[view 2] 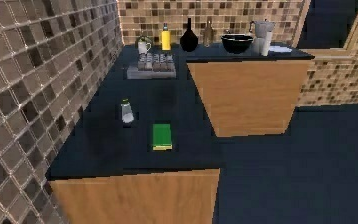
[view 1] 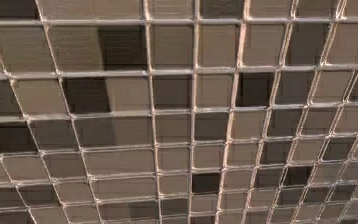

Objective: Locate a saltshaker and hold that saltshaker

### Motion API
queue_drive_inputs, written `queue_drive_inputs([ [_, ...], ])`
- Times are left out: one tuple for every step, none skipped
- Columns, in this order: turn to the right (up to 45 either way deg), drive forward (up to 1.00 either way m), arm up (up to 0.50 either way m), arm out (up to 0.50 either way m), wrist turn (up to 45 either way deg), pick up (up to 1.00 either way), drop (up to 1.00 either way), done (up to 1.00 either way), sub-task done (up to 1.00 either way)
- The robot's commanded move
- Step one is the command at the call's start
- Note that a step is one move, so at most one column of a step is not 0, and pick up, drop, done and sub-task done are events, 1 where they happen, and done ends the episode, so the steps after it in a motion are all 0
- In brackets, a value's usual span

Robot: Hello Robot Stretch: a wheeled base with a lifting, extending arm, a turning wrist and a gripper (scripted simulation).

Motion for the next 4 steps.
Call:
queue_drive_inputs([
  [-45.0, 0.0, 0.0, 0.0, 0.0, 0.0, 0.0, 0.0, 0.0],
  [-45.0, 0.0, 0.0, 0.0, 0.0, 0.0, 0.0, 0.0, 0.0],
  [-45.0, 0.0, 0.0, 0.0, 0.0, 0.0, 0.0, 0.0, 0.0],
  [-12.0, 0.0, 0.0, 0.0, 0.0, 0.0, 0.0, 0.0, 0.0],
])
